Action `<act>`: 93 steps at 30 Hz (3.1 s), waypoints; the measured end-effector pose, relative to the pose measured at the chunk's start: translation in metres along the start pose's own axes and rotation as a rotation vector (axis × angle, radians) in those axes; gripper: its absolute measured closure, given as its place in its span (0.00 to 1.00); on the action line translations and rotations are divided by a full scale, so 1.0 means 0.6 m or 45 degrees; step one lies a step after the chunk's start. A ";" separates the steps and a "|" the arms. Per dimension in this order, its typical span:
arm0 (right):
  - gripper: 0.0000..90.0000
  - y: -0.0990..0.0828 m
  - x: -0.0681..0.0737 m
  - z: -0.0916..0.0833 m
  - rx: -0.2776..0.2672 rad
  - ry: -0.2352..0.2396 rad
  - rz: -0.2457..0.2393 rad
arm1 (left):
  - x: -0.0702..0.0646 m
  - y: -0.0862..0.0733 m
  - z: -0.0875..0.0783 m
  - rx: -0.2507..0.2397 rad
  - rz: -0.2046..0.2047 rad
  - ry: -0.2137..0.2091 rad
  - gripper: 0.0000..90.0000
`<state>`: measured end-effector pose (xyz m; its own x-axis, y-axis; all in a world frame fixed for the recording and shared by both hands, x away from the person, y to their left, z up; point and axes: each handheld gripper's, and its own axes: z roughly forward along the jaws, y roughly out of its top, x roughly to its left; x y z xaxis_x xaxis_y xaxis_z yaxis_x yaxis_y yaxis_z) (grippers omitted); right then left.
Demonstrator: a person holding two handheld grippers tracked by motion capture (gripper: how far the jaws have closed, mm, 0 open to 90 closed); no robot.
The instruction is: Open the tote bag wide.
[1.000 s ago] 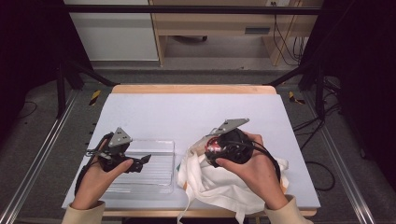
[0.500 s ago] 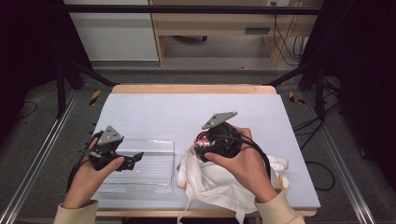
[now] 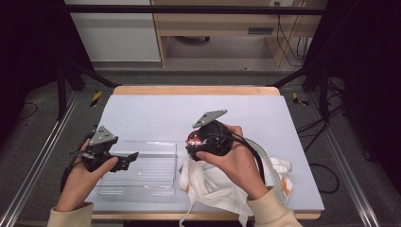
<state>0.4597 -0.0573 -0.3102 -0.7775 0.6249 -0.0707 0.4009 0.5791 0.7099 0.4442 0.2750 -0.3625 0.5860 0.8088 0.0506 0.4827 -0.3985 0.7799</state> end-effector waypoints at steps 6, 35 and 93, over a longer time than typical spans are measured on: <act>0.29 0.005 0.003 0.007 -0.014 0.009 0.002 | 0.010 -0.004 -0.005 -0.009 -0.024 0.005 0.08; 0.29 0.037 0.013 0.055 -0.042 0.045 0.003 | 0.032 -0.014 -0.017 -0.016 -0.053 0.009 0.08; 0.29 0.067 0.084 0.128 -0.048 0.166 -0.079 | 0.046 -0.025 -0.029 -0.004 -0.071 0.036 0.08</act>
<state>0.4738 0.0376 -0.3393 -0.8575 0.5139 -0.0252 0.3335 0.5925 0.7333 0.4420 0.3109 -0.3621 0.5399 0.8414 0.0246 0.5121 -0.3515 0.7837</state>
